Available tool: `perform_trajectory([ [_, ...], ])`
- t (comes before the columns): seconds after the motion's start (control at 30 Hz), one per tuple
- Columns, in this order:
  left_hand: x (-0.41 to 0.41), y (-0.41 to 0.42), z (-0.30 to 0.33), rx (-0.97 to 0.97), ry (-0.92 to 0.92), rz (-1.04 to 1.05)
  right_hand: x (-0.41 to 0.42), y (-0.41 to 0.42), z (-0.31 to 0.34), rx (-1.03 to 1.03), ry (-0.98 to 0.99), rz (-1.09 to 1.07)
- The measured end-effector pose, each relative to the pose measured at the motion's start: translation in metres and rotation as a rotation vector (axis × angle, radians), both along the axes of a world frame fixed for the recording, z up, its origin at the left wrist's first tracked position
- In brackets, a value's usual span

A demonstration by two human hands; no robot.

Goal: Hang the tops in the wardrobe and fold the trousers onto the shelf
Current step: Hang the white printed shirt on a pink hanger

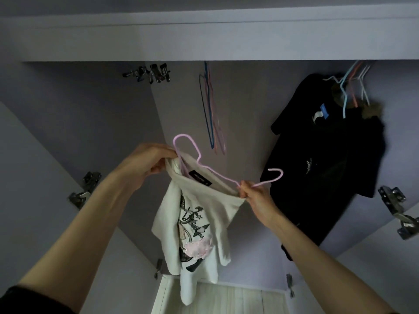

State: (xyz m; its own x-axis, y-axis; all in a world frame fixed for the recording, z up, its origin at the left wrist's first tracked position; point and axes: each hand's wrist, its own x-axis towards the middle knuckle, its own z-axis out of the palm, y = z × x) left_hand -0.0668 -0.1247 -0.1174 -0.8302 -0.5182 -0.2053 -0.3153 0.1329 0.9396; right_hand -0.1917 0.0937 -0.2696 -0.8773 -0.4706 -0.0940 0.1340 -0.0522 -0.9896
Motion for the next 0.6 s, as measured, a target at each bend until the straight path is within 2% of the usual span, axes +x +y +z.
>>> perform_trajectory([
  [0.13, 0.003, -0.015, -0.029, 0.095, -0.110, 0.174, -0.029, 0.016, 0.025, 0.307, 0.334, 0.010],
  [0.33, 0.003, -0.017, -0.058, 0.072, -0.173, 0.292, -0.040, 0.019, 0.041, 0.537, 0.467, 0.077],
  [0.43, 0.003, -0.018, -0.063, -0.188, -0.206, 0.198, -0.039, 0.025, 0.048, 0.701, 0.484, 0.145],
  [0.53, -0.002, -0.014, -0.061, -0.465, -0.236, 0.086, -0.032, 0.024, 0.056, 0.973, 0.598, 0.204],
  [0.6, -0.006, -0.008, -0.057, -0.586, -0.274, 0.019, -0.025, 0.018, 0.069, 1.042, 0.670, 0.221],
])
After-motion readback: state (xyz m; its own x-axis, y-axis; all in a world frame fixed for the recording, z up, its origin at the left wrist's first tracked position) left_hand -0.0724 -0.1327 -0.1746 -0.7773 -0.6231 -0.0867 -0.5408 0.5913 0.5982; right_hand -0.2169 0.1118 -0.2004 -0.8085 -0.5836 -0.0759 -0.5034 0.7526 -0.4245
